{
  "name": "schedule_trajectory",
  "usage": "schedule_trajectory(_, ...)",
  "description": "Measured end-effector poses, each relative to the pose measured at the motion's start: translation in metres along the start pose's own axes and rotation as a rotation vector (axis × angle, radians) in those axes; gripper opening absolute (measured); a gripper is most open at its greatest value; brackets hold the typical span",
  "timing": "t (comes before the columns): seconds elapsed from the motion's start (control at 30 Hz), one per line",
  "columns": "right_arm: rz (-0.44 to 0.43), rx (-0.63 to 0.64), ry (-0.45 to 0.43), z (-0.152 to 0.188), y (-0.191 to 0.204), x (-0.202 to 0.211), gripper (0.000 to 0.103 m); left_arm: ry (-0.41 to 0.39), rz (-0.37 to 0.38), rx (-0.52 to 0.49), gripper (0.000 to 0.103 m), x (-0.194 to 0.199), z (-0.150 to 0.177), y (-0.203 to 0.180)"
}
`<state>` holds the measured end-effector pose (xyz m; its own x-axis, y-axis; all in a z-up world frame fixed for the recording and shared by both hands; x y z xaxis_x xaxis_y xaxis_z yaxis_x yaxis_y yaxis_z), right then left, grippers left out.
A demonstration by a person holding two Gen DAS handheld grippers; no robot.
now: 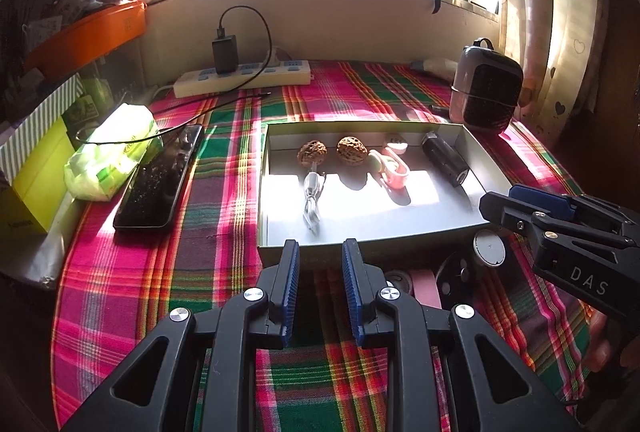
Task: Organize objects
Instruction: 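Open the left tool to drop the cable while the right tool releases the pink clip, then withdraw both tools from the box toward the pink flat item and white tin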
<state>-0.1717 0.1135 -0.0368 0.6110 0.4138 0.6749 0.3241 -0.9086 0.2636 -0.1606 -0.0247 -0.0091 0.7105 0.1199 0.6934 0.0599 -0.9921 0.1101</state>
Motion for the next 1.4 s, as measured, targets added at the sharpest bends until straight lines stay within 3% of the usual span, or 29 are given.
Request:
schedule_trajectory(0.77, 0.014, -0.025, 0.010, 0.047, -0.026, 0.020, 0.049, 0.073, 0.157, -0.006, 0.024, -0.002, 0.034, -0.027)
schedule_trajectory(1.4, -0.077, 0.002, 0.021, 0.036, -0.014, -0.003, 0.049, 0.113, 0.258, -0.077, 0.025, 0.001, 0.049, -0.066)
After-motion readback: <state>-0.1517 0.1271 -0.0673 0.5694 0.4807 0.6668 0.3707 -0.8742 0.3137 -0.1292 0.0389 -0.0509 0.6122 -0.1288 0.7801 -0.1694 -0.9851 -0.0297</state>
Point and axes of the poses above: each gripper's, at about its wrist camera, not at the fingertips, and x roughly against the way its jaws point, y to its left, z to its underside, the point moved 9 cm from there along -x, roughly the way its jaws point, and after that the axes turned 13 degrees about -z, right-handed, at the moved point
